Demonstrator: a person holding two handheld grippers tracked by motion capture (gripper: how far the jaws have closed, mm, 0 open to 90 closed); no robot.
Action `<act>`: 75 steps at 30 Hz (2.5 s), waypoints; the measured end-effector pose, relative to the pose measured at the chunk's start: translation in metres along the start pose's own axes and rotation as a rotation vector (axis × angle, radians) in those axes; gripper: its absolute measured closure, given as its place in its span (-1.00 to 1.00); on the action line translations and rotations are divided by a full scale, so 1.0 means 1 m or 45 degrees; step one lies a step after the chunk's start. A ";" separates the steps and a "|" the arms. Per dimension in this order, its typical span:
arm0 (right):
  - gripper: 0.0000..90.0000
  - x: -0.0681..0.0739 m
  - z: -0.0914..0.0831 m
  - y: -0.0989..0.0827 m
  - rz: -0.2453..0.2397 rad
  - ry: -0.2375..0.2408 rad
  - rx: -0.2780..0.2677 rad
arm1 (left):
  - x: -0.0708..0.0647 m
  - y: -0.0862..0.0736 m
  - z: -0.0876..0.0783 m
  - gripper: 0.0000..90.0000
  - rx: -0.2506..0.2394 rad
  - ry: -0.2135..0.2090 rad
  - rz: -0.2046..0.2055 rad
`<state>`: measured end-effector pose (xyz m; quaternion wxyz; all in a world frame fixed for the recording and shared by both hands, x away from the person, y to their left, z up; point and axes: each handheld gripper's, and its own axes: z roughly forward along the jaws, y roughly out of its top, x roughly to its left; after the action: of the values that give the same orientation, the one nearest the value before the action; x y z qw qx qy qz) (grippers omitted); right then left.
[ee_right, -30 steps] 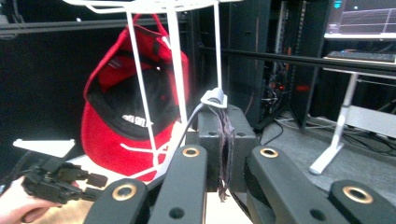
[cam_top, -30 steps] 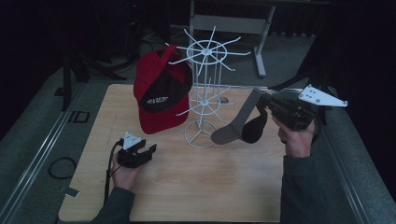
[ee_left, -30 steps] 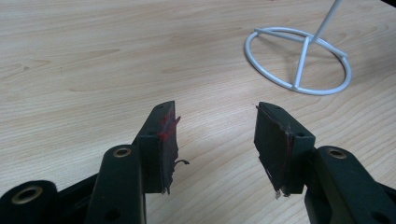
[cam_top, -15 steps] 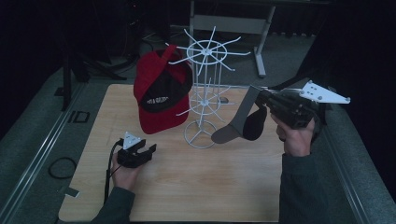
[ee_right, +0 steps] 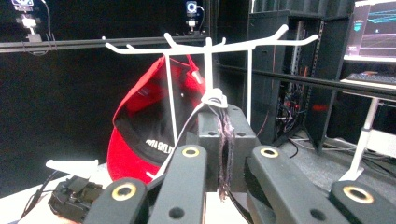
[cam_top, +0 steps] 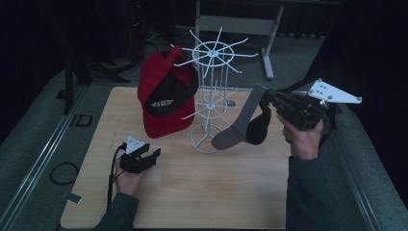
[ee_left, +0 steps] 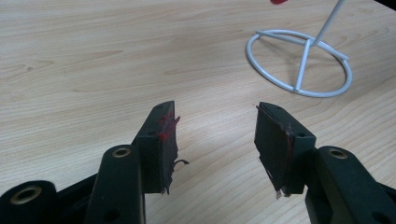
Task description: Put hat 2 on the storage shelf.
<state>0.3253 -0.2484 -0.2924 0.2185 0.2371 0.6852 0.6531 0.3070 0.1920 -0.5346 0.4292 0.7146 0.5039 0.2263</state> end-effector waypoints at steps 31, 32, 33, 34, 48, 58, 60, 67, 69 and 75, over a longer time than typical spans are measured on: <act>0.95 0.016 0.031 0.042 -0.041 0.058 -0.052 | 0.000 -0.001 0.002 0.09 0.011 -0.004 0.002; 0.95 0.016 0.032 0.042 -0.041 0.055 -0.049 | 0.000 -0.001 0.002 0.09 0.009 -0.004 0.001; 0.95 0.015 0.034 0.042 -0.040 0.050 -0.044 | -0.001 -0.001 0.002 0.09 0.008 -0.005 0.000; 0.95 0.015 0.036 0.041 -0.043 0.039 -0.033 | 0.000 -0.001 0.002 0.09 0.008 -0.005 0.001; 0.94 0.020 0.058 0.032 -0.087 -0.025 0.055 | -0.001 -0.001 0.002 0.09 0.008 -0.004 0.003; 0.94 0.018 0.066 0.027 -0.054 -0.031 0.083 | -0.001 -0.001 0.002 0.09 0.010 -0.004 0.005; 0.87 0.017 0.066 0.027 -0.036 -0.032 0.082 | -0.001 -0.001 0.002 0.09 0.007 -0.004 0.005; 0.53 0.009 0.068 0.017 0.021 -0.077 0.099 | -0.001 -0.001 0.002 0.09 0.011 -0.004 0.005; 0.43 0.006 0.067 0.014 0.045 -0.089 0.097 | -0.001 -0.001 0.002 0.09 0.010 -0.003 0.005; 0.20 0.001 0.059 0.010 0.073 -0.114 0.077 | -0.001 -0.001 0.002 0.09 0.011 -0.004 0.005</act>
<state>0.3611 -0.2009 -0.2858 0.2230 0.2920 0.6870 0.6269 0.3073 0.1910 -0.5363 0.4266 0.7177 0.5028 0.2239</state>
